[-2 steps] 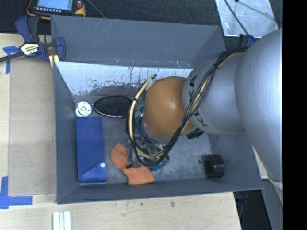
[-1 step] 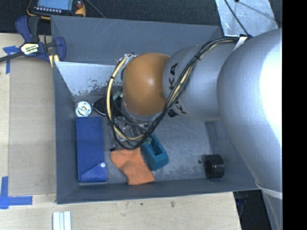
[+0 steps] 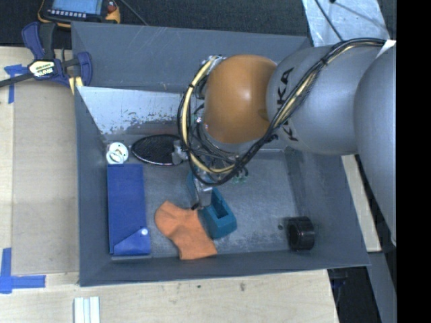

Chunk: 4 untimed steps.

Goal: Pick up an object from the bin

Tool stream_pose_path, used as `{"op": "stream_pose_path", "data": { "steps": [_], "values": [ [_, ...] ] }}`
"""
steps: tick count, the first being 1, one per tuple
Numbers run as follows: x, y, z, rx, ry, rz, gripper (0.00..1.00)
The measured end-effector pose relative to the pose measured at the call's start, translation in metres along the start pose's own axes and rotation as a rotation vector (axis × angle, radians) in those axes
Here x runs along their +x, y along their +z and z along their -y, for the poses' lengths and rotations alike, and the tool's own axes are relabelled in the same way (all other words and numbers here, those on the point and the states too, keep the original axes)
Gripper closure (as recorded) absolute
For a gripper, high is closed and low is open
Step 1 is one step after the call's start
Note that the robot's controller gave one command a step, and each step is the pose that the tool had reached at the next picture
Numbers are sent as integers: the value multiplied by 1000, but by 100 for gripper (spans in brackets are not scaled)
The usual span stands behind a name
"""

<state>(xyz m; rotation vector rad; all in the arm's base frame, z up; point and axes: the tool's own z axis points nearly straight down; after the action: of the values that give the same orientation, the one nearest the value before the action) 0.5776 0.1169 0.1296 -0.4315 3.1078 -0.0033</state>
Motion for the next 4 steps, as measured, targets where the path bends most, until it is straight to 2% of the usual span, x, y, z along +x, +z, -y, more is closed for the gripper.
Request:
{"op": "stream_pose_path", "data": {
  "steps": [1,2,3,4],
  "values": [
    [0,1,-4,-3,-3,0,0],
    [63,27,13,-3,-13,2,0],
    [35,47,1,-2,-197,0,100],
    [35,48,1,-3,-196,0,100]
  ]
}}
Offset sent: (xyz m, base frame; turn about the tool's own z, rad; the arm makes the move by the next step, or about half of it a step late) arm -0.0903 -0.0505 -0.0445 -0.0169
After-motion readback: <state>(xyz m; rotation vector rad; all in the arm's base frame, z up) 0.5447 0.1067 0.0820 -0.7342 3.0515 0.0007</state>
